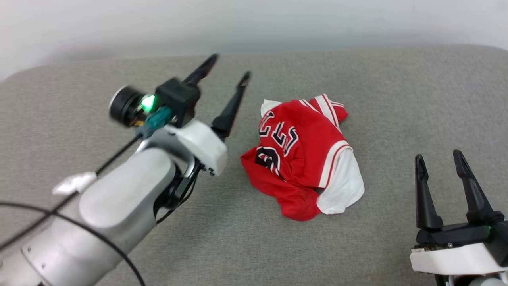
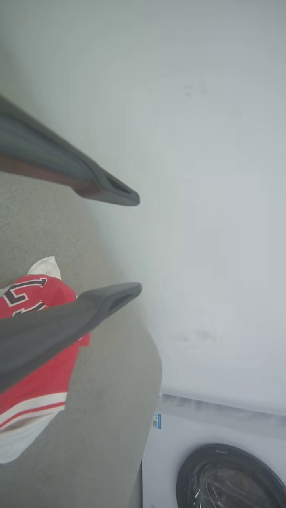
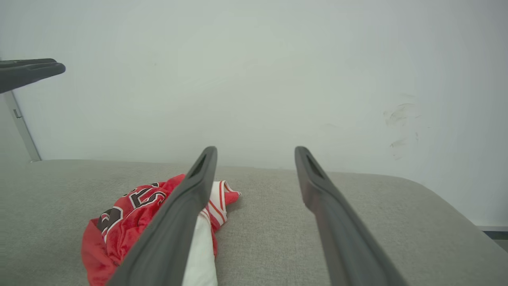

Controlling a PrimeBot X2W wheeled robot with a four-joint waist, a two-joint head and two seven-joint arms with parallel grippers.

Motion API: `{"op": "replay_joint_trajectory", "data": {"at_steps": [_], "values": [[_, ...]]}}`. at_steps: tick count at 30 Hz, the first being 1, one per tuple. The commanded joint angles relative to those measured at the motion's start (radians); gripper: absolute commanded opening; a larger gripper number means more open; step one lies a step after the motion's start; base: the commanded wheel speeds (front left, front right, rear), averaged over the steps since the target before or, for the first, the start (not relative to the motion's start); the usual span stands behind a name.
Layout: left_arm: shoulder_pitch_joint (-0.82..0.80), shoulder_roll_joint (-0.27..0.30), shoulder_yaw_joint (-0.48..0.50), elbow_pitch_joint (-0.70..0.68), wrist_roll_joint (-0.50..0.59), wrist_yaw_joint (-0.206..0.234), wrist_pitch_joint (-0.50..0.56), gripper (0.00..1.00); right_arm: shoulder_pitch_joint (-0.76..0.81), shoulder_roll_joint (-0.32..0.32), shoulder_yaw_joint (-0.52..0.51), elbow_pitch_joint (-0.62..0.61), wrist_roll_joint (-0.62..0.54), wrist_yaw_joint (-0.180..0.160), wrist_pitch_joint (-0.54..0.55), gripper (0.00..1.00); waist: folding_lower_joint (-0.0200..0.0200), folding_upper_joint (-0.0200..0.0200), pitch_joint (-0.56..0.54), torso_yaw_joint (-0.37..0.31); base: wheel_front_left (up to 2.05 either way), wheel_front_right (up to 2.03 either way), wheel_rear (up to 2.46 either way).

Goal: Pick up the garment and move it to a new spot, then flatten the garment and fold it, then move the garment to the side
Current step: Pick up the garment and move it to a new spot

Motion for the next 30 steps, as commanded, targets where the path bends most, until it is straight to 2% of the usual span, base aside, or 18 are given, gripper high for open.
{"op": "replay_joint_trajectory", "data": {"at_steps": [1,6,8,11,15,21,30], "values": [[0.025,0.0,0.01,-0.001,0.012,0.015,-0.005,1.0,0.011,0.002,-0.003,0.002,-0.005,-0.001,-0.002,1.0,0.0001,0.0,-0.014,0.014,0.0,0.0,0.0],[0.199,-0.025,0.202,-0.089,0.144,0.146,-0.009,1.0,0.026,0.002,-0.007,0.001,-0.005,-0.001,-0.002,1.0,0.0001,0.0,-0.029,0.031,0.0,0.0,0.0],[0.274,-0.033,0.264,-0.119,0.218,0.179,-0.009,1.0,0.027,0.002,-0.005,0.003,-0.006,-0.001,-0.002,1.0,0.0001,0.0,-0.035,0.034,0.0,0.0,0.0],[0.389,-0.057,0.369,-0.156,0.296,0.21,-0.009,1.0,0.031,0.002,-0.008,0.006,-0.001,-0.001,-0.002,1.0,0.0001,0.0,-0.046,0.035,0.0,0.0,0.0],[0.54,-0.092,0.493,-0.195,0.38,0.22,-0.009,1.0,0.041,0.002,-0.011,0.011,0.011,-0.001,-0.002,1.0,0.0001,0.0,-0.061,0.032,0.0,0.0,0.0],[0.729,-0.166,0.645,-0.203,0.463,0.171,-0.009,1.0,0.058,0.002,-0.019,0.017,0.018,-0.001,-0.002,1.0,0.0001,0.0,-0.083,0.027,0.0,0.0,0.0],[0.88,-0.274,0.78,-0.181,0.567,0.04,-0.009,1.0,0.104,0.002,-0.031,0.041,0.054,-0.001,-0.002,1.0,0.0001,0.0,-0.122,0.026,0.0,0.0,0.0]]}}
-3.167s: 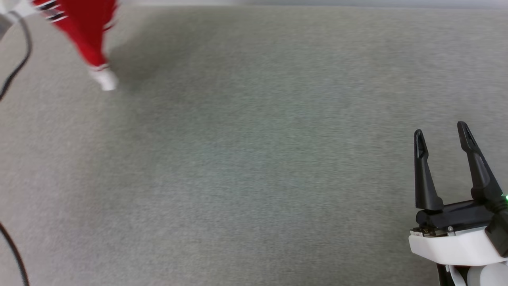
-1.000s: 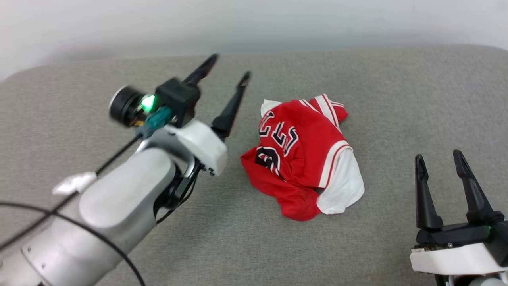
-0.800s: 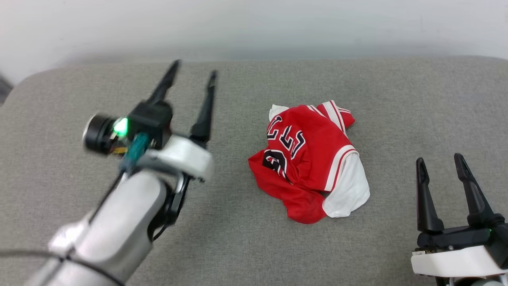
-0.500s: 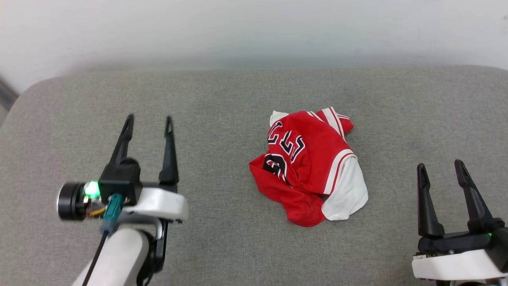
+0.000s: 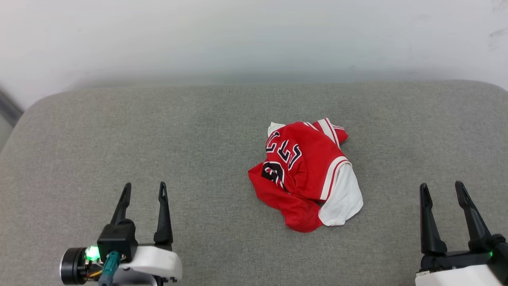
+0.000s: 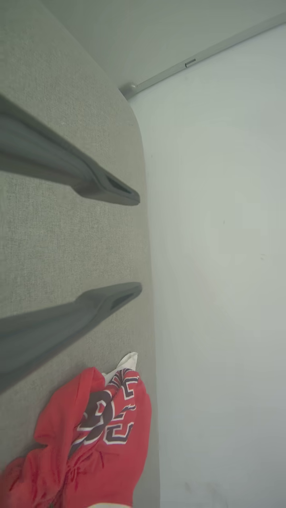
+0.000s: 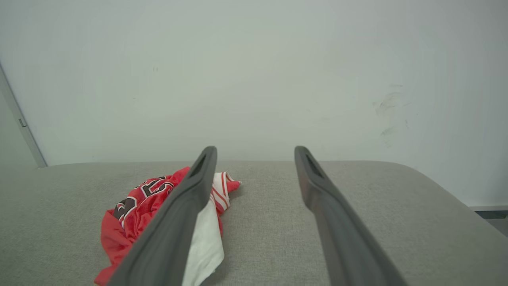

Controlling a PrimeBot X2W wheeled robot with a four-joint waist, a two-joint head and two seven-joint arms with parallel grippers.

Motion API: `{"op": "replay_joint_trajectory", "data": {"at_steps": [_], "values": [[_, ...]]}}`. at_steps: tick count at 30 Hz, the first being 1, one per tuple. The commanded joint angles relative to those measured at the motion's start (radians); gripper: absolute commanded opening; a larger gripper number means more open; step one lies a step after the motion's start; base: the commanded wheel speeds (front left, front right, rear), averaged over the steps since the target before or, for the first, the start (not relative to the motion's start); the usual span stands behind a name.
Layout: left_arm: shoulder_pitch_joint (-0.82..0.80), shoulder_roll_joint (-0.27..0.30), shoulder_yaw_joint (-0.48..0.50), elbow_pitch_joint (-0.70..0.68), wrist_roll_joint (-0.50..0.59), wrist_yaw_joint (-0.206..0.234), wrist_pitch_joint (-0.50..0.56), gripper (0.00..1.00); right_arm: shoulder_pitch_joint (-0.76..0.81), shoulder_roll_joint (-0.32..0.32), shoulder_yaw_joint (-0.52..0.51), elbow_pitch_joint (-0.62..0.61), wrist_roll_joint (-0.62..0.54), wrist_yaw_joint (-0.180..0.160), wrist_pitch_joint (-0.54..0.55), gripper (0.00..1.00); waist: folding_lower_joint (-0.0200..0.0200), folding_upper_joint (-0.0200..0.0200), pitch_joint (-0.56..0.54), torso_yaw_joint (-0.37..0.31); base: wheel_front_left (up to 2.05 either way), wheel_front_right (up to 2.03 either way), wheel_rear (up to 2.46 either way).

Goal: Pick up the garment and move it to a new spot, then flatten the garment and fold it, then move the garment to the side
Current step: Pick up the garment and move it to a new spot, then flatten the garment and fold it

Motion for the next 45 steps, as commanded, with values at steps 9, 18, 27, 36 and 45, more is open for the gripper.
{"op": "replay_joint_trajectory", "data": {"at_steps": [9,18,27,36,45], "values": [[0.081,-0.078,0.087,0.009,0.077,-0.102,-0.003,1.0,0.043,0.002,-0.005,0.015,0.021,-0.001,-0.002,1.0,0.0001,0.0,-0.028,-0.002,0.0,0.0,0.0],[0.1,-0.122,0.147,0.023,0.126,-0.164,-0.003,1.0,0.053,0.002,0.0,0.014,0.027,-0.001,-0.002,1.0,0.0001,0.0,-0.032,0.002,0.0,0.0,0.0],[-0.085,-0.095,0.162,0.039,0.169,-0.254,-0.002,1.0,0.013,0.002,0.007,0.003,0.013,-0.001,-0.002,1.0,0.0001,0.0,0.002,-0.007,0.0,0.0,0.0],[-0.502,-0.042,0.097,0.212,0.197,-0.349,0.001,1.0,-0.041,0.002,0.011,-0.015,0.008,-0.001,-0.002,1.0,0.0001,0.0,0.096,-0.037,0.0,0.0,0.0],[-0.918,-0.015,-0.134,0.45,0.067,-0.378,0.189,1.0,-0.106,0.001,0.021,-0.024,0.01,-0.001,-0.002,1.0,0.0001,0.0,0.216,-0.082,0.0,0.0,0.0]]}}
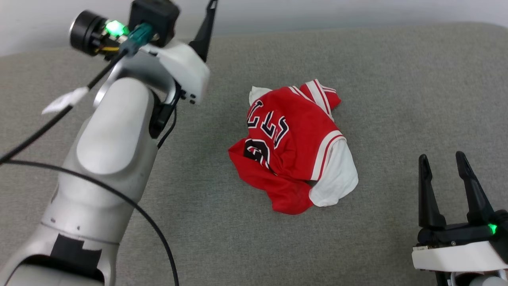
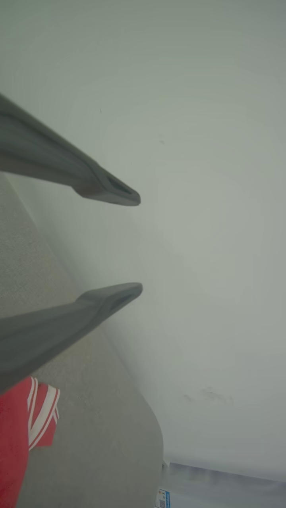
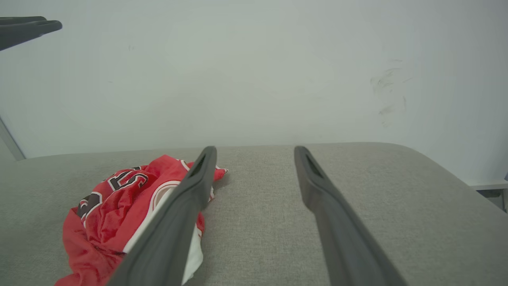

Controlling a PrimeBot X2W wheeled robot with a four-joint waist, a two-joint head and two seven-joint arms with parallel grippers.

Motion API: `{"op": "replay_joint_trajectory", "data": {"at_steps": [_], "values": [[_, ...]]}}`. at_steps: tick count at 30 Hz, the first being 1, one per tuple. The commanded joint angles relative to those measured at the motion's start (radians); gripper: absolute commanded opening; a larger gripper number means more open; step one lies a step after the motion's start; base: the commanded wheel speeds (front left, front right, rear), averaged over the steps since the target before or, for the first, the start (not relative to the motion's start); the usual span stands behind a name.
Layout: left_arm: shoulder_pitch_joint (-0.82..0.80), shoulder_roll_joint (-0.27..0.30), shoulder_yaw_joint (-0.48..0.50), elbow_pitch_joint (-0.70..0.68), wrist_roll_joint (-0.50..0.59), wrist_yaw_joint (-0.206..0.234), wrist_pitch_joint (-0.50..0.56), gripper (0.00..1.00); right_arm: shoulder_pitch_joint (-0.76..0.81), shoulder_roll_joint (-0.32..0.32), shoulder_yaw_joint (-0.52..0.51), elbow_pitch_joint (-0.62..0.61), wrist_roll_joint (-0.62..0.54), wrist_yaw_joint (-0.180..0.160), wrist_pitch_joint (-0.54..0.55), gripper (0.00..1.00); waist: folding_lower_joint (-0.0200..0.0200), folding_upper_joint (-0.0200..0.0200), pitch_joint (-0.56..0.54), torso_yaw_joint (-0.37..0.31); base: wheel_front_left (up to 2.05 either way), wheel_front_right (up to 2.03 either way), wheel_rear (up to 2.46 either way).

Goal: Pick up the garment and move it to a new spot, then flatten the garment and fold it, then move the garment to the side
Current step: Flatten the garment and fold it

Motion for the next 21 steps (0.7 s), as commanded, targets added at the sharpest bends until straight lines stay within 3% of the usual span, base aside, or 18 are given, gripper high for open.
{"op": "replay_joint_trajectory", "data": {"at_steps": [1,3,4,5,12,21], "values": [[-0.059,0.018,-0.068,0.027,-0.048,0.0,0.047,1.0,-0.023,0.001,0.003,-0.004,-0.001,-0.001,-0.002,1.0,-0.0001,-0.0001,0.046,-0.028,0.0,0.0,0.0],[-0.097,0.029,-0.117,0.042,-0.086,0.0,0.083,1.0,-0.029,0.001,0.003,-0.006,0.0,-0.001,-0.002,1.0,-0.0001,-0.0001,0.057,-0.033,0.0,0.0,0.0],[-0.168,0.042,-0.222,0.069,-0.178,0.0,0.171,1.0,-0.042,0.001,0.004,-0.007,0.001,-0.001,-0.002,1.0,-0.0001,-0.0001,0.08,-0.043,0.0,0.0,0.0],[-0.168,0.042,-0.222,0.069,-0.178,0.0,0.171,1.0,-0.042,0.001,0.004,-0.007,0.001,-0.001,-0.002,1.0,-0.0001,-0.0001,0.08,-0.043,0.0,0.0,0.0],[-0.367,0.113,-0.569,0.096,-0.525,0.0,0.567,1.0,-0.092,0.001,0.016,-0.014,0.006,-0.001,-0.002,1.0,-0.0001,-0.0001,0.162,-0.075,0.0,0.0,0.0],[-0.513,0.174,-0.855,0.112,-0.768,0.0,0.825,1.0,-0.16,0.001,0.036,-0.009,0.039,-0.001,-0.002,1.0,-0.0001,-0.0001,0.269,-0.13,0.0,0.0,0.0]]}}
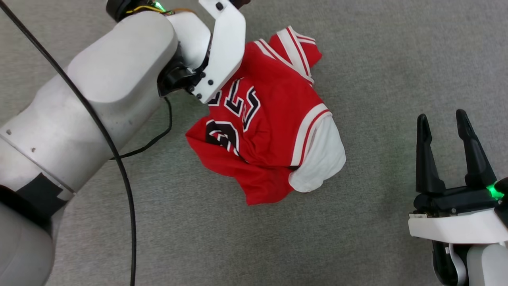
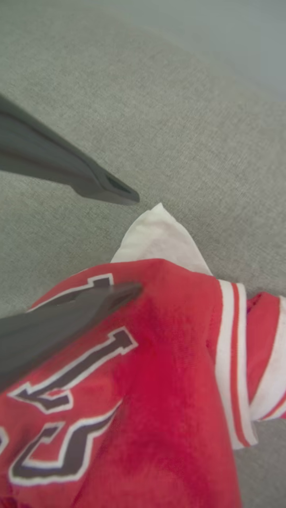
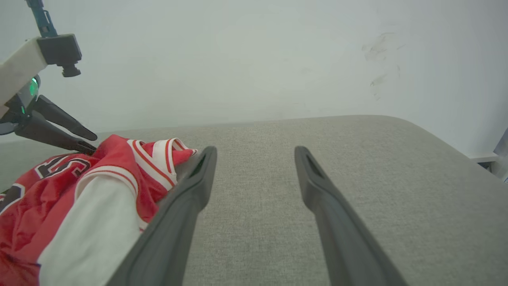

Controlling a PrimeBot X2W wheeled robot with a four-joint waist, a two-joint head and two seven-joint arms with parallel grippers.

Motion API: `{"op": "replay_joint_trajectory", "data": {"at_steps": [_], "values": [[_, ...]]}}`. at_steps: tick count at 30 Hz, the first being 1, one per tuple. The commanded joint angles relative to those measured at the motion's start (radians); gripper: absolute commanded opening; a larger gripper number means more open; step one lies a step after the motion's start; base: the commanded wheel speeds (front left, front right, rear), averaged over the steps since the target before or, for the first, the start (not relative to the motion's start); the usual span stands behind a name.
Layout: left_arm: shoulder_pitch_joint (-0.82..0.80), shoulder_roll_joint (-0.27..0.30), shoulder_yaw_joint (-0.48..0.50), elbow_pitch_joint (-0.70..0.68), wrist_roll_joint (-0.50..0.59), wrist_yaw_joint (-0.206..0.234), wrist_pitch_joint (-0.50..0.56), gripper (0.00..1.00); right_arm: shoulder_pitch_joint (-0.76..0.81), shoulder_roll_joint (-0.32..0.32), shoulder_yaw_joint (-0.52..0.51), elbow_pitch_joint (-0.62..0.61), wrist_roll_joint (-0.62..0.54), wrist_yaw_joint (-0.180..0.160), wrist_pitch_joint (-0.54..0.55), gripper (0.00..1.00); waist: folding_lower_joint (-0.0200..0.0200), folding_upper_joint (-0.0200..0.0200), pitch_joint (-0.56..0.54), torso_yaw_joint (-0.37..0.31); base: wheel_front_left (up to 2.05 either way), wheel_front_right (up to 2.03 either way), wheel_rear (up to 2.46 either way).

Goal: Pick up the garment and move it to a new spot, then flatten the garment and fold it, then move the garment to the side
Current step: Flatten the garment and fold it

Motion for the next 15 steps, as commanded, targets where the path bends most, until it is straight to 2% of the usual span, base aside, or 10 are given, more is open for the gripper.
{"op": "replay_joint_trajectory", "data": {"at_steps": [1,6,10,13,14,15], "values": [[-0.019,0.002,-0.008,0.003,-0.007,0.001,0.013,1.0,-0.019,0.001,0.001,0.0,0.009,-0.001,-0.002,1.0,-0.0002,0.0,0.027,-0.023,0.0,0.0,0.0],[0.002,0.009,-0.057,0.011,-0.037,0.001,0.119,1.0,-0.036,0.001,0.005,0.005,0.021,-0.001,-0.002,1.0,-0.0002,0.0,0.055,-0.04,0.0,0.0,0.0],[0.067,0.008,-0.071,-0.024,-0.007,0.0,0.214,1.0,-0.041,0.001,0.01,0.006,0.025,-0.001,-0.002,1.0,-0.0002,0.0,0.066,-0.046,0.0,0.0,0.0],[0.094,0.003,-0.076,-0.045,-0.022,-0.004,0.219,1.0,-0.049,0.001,0.011,0.008,0.027,-0.001,-0.002,1.0,-0.0002,0.0,0.069,-0.047,0.0,0.0,0.0],[0.096,0.005,-0.076,-0.05,-0.014,-0.004,0.221,0.0,-0.051,0.001,0.01,0.009,0.027,-0.001,-0.002,1.0,-0.0002,0.0,0.069,-0.046,0.0,0.0,0.0],[0.095,0.009,-0.076,-0.053,-0.009,-0.004,0.215,0.0,-0.052,0.001,0.011,0.01,0.026,-0.001,-0.002,1.0,-0.0002,0.0,0.068,-0.046,0.0,0.0,0.0]]}}
